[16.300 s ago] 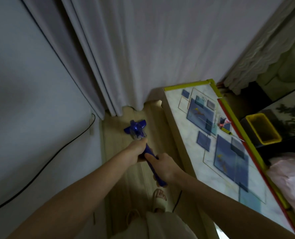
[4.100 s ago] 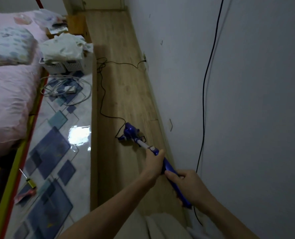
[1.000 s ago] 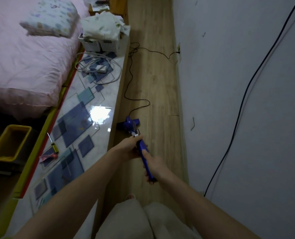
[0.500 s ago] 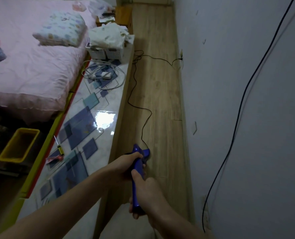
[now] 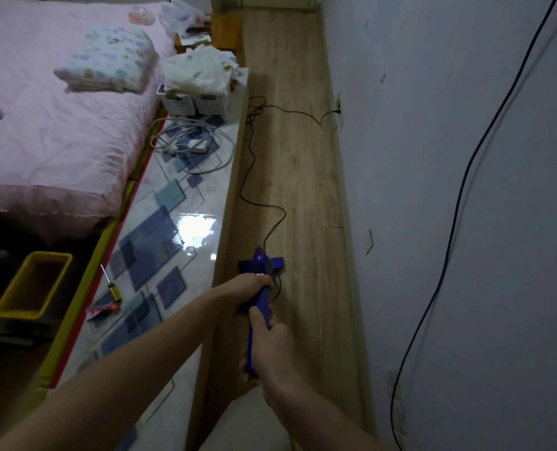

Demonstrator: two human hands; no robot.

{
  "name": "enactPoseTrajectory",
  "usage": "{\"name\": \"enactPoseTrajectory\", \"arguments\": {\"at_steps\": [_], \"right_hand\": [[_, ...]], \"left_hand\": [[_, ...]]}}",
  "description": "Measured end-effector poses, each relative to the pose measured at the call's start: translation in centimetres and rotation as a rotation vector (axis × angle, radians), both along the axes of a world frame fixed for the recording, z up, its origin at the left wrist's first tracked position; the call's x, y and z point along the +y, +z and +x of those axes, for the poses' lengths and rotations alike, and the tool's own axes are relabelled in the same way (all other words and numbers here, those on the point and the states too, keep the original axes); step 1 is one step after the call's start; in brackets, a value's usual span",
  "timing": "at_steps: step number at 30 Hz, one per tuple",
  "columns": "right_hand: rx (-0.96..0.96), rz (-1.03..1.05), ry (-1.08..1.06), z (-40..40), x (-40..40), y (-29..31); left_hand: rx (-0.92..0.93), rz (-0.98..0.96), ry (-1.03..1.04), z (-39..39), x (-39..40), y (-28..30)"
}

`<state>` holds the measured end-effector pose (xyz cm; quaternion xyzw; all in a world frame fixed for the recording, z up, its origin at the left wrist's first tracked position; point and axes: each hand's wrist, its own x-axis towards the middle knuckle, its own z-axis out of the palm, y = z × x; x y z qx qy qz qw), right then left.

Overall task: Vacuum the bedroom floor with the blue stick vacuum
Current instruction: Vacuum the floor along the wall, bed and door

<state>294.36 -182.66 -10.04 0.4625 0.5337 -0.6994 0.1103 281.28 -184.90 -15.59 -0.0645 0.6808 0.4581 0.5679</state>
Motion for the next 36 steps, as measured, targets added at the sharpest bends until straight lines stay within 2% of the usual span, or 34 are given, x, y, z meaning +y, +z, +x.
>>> {"name": "enactPoseTrajectory", "arguments": {"at_steps": [7,14,19,23,29,36], "right_hand": [[-0.006,0.110,-0.014,-3.2,3.2,-1.3],[-0.064,0.120,-0.002,-1.4,5.5,0.2],[-0.128,0.050,-0.050,0.8,5.1,2.6],[-0.099,0.056,-0.074,0.7,4.3,2.2],[-0.083,0.061,-0.092,-2.5,3.9,0.0],[-0.147,-0.021,0.001,-5.2,8.0,-1.2]], "left_hand": [[0.080,0.014,0.001,-3.0,3.7,-0.3],[-0.043,0.026,-0.072,-2.2,5.5,-0.6],[-0.142,0.035,-0.134,0.2,5.2,0.3],[-0.105,0.058,-0.200,0.1,4.7,-0.4],[-0.043,0.067,-0.191,-3.2,5.0,-1.2],[-0.010,0.046,-0.034,-4.9,8.0,-2.6]]}}
